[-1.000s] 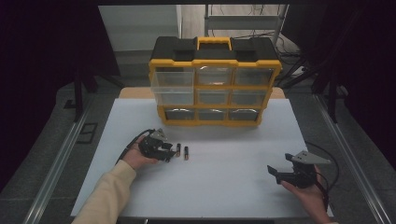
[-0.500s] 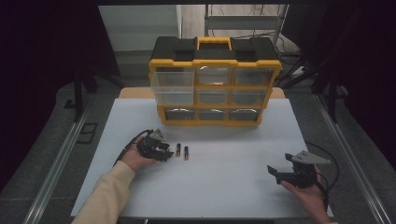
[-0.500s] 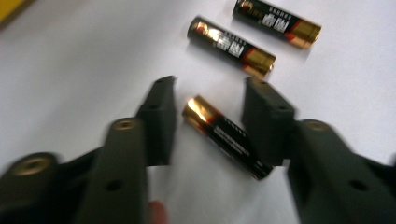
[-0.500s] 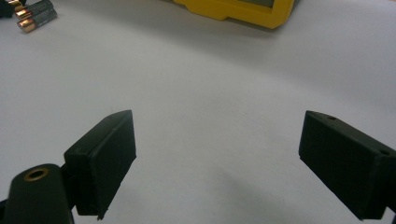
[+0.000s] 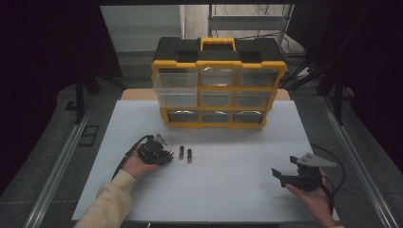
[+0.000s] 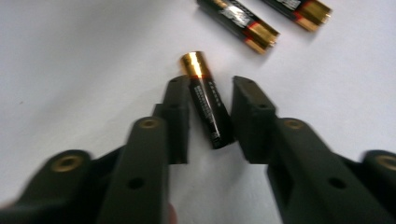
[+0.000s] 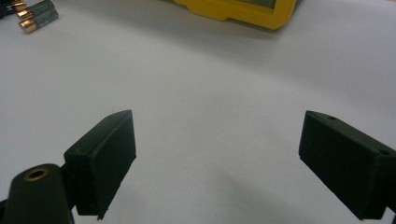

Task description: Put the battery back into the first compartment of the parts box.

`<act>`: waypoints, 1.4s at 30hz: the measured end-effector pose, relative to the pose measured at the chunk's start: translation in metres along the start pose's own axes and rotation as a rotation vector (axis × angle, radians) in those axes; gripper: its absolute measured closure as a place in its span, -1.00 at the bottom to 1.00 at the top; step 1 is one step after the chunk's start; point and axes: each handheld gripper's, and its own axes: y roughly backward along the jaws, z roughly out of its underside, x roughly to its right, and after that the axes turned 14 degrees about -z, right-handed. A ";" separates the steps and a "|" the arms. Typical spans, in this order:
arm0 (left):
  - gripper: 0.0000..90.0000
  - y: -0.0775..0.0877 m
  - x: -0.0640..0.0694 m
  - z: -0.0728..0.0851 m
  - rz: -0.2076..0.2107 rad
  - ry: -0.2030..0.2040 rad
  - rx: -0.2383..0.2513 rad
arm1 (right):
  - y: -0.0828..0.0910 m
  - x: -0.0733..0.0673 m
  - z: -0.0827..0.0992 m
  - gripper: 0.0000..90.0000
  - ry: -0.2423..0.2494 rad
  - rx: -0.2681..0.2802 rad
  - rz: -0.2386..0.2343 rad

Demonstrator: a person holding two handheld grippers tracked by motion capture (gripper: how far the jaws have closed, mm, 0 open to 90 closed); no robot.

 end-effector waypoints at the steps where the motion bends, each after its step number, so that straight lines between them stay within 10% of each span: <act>1: 0.62 0.000 0.000 -0.001 -0.002 0.008 -0.003 | 0.000 0.000 0.000 -0.75 -0.002 -0.002 0.000; 8: 0.72 0.003 0.002 -0.003 -0.036 0.010 0.004 | 0.000 0.000 0.000 -0.75 0.000 0.000 0.000; 21: 0.72 0.047 -0.008 -0.007 0.049 0.080 0.178 | 0.000 -0.001 0.000 -0.75 0.000 0.000 0.000; 42: 0.72 0.094 -0.013 -0.010 0.076 0.104 0.367 | 0.001 0.000 0.000 -0.75 -0.002 0.003 0.003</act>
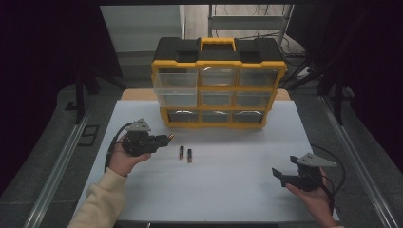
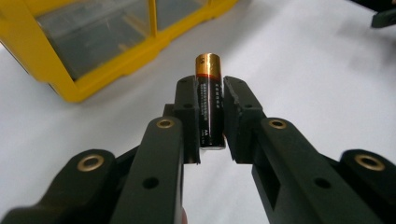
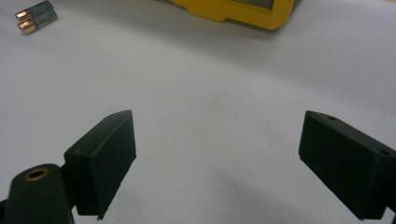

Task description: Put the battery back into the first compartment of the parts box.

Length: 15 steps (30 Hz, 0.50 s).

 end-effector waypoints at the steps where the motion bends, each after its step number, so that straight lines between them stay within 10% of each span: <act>1: 0.72 0.002 0.000 -0.001 -0.001 0.001 0.008 | 0.000 0.000 0.000 -0.75 0.000 0.000 0.000; 15: 0.72 0.022 0.002 -0.009 -0.005 0.021 0.108 | 0.000 0.000 0.000 -0.75 -0.001 -0.002 0.001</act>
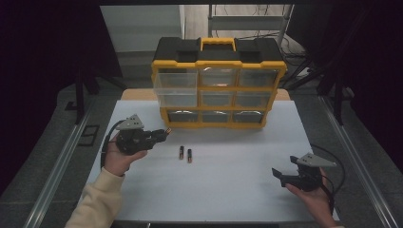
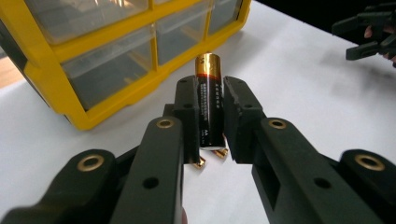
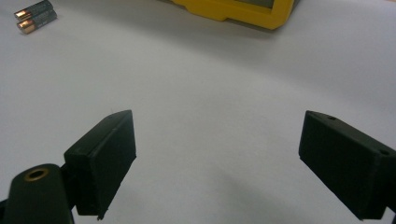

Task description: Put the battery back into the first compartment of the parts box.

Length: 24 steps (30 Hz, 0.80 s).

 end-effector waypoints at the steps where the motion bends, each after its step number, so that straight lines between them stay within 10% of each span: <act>1: 0.72 0.001 0.000 0.000 -0.002 0.003 0.008 | 0.000 0.000 0.000 -0.75 0.000 0.000 0.000; 24: 0.72 0.017 0.000 -0.018 -0.008 0.029 0.132 | -0.001 0.000 0.000 -0.75 0.001 -0.002 0.002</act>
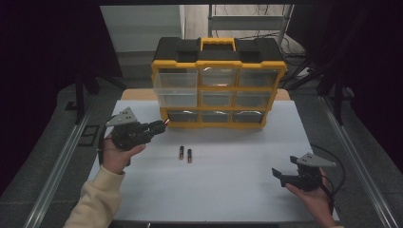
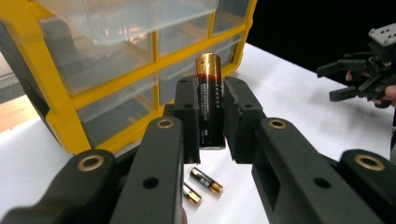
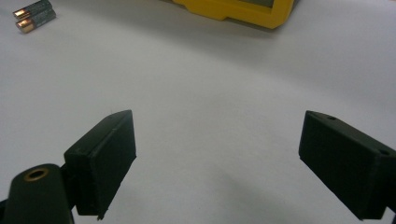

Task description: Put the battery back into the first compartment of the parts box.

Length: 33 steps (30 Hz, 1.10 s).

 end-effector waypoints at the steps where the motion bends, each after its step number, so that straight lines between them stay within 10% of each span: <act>1: 0.72 0.000 0.001 -0.001 -0.002 0.007 0.008 | 0.000 0.000 0.000 -0.75 0.000 0.000 0.000; 33: 0.72 0.019 0.004 -0.046 -0.041 0.013 0.141 | -0.004 0.000 -0.005 -0.74 0.003 0.005 -0.010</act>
